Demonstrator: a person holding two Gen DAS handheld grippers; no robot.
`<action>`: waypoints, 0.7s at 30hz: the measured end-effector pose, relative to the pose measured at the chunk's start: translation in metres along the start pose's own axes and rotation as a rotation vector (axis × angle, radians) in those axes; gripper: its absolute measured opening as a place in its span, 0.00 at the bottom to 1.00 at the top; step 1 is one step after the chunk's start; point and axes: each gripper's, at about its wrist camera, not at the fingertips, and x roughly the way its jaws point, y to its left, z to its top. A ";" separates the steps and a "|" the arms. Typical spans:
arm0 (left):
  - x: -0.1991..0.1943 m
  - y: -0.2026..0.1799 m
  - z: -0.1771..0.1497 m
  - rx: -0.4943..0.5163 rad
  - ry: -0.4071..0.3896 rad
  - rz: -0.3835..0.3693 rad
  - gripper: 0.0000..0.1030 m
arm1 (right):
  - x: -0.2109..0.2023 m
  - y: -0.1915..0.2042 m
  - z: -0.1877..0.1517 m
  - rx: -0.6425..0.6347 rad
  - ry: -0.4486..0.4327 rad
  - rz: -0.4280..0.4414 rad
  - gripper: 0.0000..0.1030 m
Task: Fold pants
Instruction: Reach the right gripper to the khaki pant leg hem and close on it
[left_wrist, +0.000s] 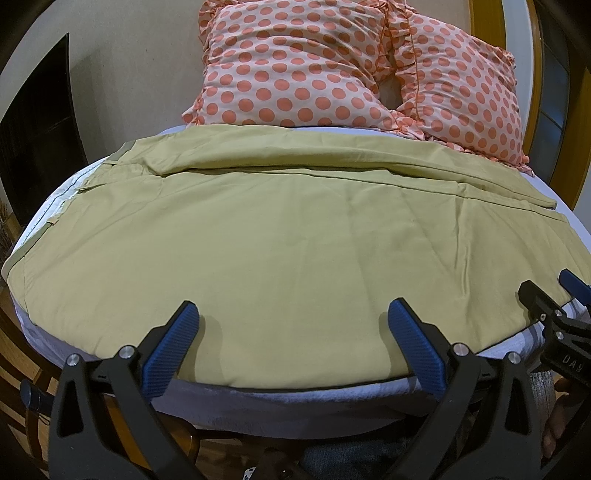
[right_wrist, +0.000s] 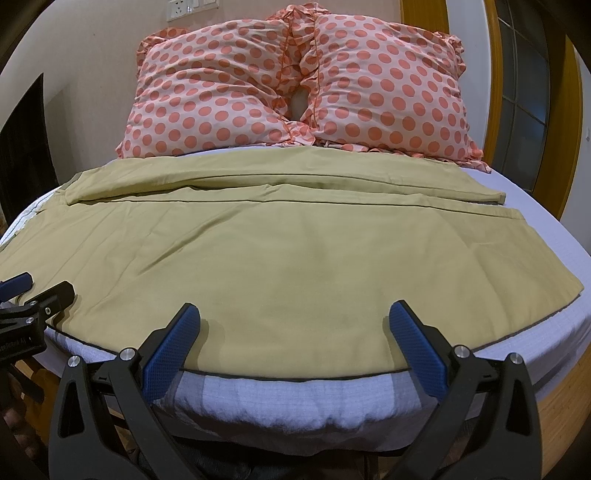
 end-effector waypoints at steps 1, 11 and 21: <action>-0.001 0.000 0.000 0.000 0.003 -0.001 0.98 | 0.001 0.000 -0.002 -0.001 -0.003 0.000 0.99; 0.002 0.002 0.009 0.037 0.043 -0.041 0.98 | 0.008 -0.012 0.009 -0.057 0.031 0.071 0.99; -0.012 0.010 0.053 0.076 -0.123 -0.029 0.98 | 0.094 -0.142 0.182 0.308 0.075 -0.227 0.99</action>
